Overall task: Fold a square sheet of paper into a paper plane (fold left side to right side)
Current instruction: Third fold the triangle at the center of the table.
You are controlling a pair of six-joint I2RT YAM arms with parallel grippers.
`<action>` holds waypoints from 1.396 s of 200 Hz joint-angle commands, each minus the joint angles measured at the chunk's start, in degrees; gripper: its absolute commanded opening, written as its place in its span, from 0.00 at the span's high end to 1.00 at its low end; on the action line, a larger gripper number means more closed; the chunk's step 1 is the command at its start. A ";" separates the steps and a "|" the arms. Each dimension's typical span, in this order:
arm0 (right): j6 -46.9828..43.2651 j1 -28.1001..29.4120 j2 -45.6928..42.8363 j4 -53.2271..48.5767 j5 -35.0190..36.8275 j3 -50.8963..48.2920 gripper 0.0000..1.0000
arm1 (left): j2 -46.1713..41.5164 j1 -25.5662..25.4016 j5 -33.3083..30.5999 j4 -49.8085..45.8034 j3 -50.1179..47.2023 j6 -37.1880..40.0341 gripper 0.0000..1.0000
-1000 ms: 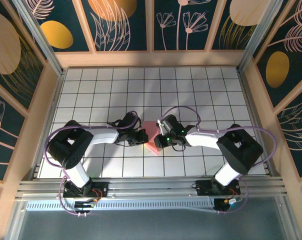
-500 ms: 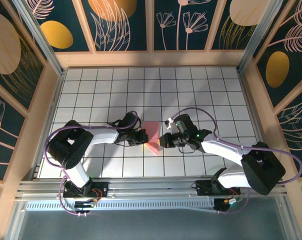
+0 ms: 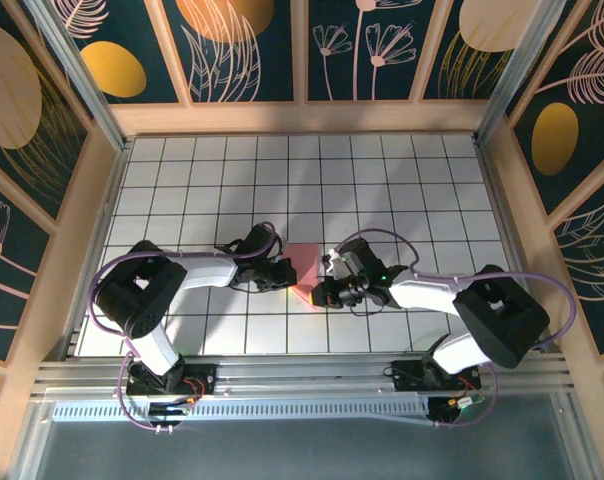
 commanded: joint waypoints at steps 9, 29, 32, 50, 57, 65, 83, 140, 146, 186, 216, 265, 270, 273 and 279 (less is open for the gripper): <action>0.77 0.68 1.07 2.04 -1.16 -0.09 1.00 | 1.26 -0.39 -2.39 -4.42 -0.25 0.10 0.94; 0.84 0.95 1.46 2.03 -1.16 -0.28 1.00 | 1.26 -0.39 -2.34 -4.42 -0.26 0.14 0.94; 0.83 0.95 1.52 2.03 -1.09 -0.35 1.00 | 1.26 -0.38 -2.37 -4.48 -0.20 0.14 0.94; 0.89 1.04 1.99 1.90 -0.81 -0.64 1.00 | 1.32 -0.39 -2.36 -4.55 -0.16 0.14 0.94; 0.92 1.04 2.12 2.02 -0.81 -0.73 1.00 | 1.37 -0.39 -2.41 -4.59 -0.03 0.15 0.94; 1.09 1.12 2.37 2.03 -0.81 -0.86 1.00 | 1.38 -0.33 -2.36 -4.55 -0.09 0.18 0.94; 1.08 1.30 2.93 2.23 -0.85 -0.99 1.00 | 1.40 -0.37 -2.34 -4.59 -0.04 0.19 0.94; 1.32 1.30 4.40 2.89 -0.63 -1.35 1.00 | 1.35 -0.37 -2.43 -4.77 -0.09 0.18 0.94; 1.53 1.30 4.45 3.07 -0.57 -1.56 1.00 | 1.35 -0.39 -2.43 -4.77 -0.13 0.22 0.94; 2.00 1.23 4.99 3.96 -0.70 -1.81 1.00 | 1.43 -0.39 -2.47 -4.85 -0.08 0.30 0.94; 2.58 1.30 5.24 4.75 -0.89 -2.05 1.00 | 1.42 -0.39 -2.50 -4.85 -0.20 0.28 0.94; 3.18 1.30 6.28 4.84 -0.98 -2.13 1.00 | 1.11 -0.39 -2.61 -4.77 -0.39 0.18 0.94; 3.22 1.30 6.37 4.84 -0.98 -2.09 1.00 | 1.08 -0.39 -2.65 -4.77 -0.44 0.21 0.94; 3.21 1.30 6.41 4.84 -0.98 -2.05 1.00 | 1.08 -0.39 -2.61 -4.77 -0.41 0.22 0.94; 3.30 1.30 6.48 4.75 -0.98 -2.04 1.00 | 1.08 -0.39 -2.62 -4.77 -0.50 0.18 0.94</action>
